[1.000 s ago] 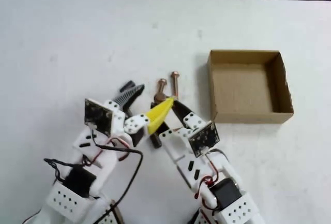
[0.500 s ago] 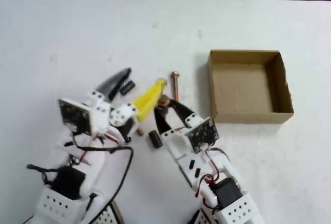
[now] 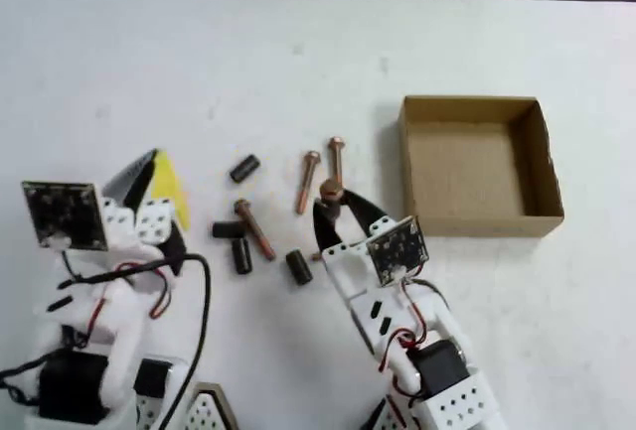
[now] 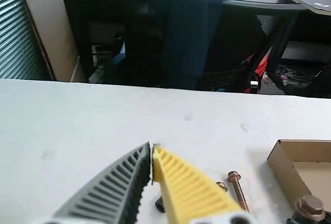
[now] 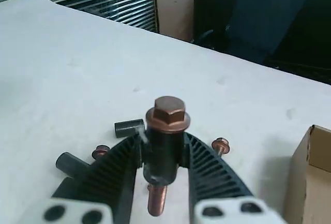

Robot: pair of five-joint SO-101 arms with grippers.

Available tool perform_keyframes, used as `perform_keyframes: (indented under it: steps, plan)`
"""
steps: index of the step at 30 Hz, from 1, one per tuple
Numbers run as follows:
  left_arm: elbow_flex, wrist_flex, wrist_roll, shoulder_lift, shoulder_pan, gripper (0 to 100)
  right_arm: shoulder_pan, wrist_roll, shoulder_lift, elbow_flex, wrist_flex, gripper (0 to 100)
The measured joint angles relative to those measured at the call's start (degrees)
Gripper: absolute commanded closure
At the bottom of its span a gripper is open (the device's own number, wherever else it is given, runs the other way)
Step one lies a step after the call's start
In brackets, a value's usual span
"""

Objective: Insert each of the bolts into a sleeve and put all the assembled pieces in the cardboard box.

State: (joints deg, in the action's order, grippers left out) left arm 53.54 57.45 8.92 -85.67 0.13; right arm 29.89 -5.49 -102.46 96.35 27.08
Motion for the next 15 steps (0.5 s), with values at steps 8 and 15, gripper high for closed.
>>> perform_keyframes:
  steps: [8, 15]
  plan:
    - [-2.8, 11.3, 0.0, -6.9, 0.0, 98, 0.0, 0.0, 0.0, 0.0, 0.0, 98.1]
    - [-3.0, 17.5, -1.7, -15.2, -0.4, 98, -0.4, 0.0, 0.0, 0.0, 0.0, 98.1]
